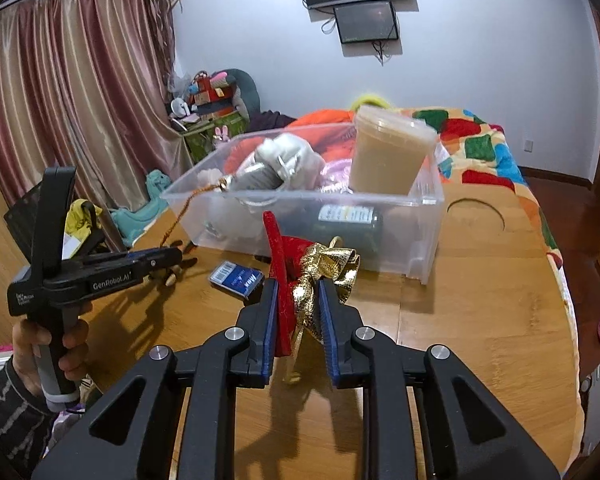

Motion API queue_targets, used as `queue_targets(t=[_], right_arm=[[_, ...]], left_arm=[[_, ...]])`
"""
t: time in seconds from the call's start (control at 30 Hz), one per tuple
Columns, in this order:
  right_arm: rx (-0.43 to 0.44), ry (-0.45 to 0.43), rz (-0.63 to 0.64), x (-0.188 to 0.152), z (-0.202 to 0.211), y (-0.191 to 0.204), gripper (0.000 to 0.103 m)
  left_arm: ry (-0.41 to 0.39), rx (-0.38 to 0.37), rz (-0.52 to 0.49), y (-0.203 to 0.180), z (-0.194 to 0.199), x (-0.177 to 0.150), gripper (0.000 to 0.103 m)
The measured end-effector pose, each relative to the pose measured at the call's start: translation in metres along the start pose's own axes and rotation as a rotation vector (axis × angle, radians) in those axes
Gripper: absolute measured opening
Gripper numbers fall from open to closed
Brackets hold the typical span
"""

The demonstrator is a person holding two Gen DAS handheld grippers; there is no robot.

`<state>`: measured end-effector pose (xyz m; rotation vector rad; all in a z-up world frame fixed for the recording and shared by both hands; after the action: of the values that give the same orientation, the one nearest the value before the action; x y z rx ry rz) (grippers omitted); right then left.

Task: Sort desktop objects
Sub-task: 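Lift the bead string and red pouch and carry both over the bin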

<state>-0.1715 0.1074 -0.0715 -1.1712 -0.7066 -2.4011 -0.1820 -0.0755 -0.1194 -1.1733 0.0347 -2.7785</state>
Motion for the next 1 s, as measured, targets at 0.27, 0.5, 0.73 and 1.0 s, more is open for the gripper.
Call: queue_targets(t=[0.27, 0.5, 0.73, 1.0], right_arm=[[-0.001, -0.047, 0.008, 0.012, 0.015, 0.002, 0.018], [-0.008, -0.079, 0.013, 0.025, 0.027, 0.000, 0.018], [-0.018, -0.126, 0.052, 0.051, 0.039, 0.003, 0.018], [-0.030, -0.150, 0.125, 0.080, 0.036, 0.011, 0.018]], left_arm=[[-0.069, -0.029, 0.003, -0.007, 0.026, 0.015, 0.017], [-0.120, -0.057, 0.003, -0.011, 0.044, 0.031, 0.017], [-0.162, -0.071, -0.006, -0.015, 0.053, 0.051, 0.017], [-0.190, -0.078, -0.039, -0.026, 0.054, 0.072, 0.017]])
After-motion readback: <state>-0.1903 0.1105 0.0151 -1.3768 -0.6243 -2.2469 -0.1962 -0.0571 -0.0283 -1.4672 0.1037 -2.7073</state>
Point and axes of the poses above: each gripper's, at about its wrist camera, not at the fingertips, and z roughly against the way its jaws point, y to its left, x to its top, the point moved 7 cm from there along -z, roughly the way its jaws point, and after that the axes turned 8 degrees about x, right-handed, at the moved point
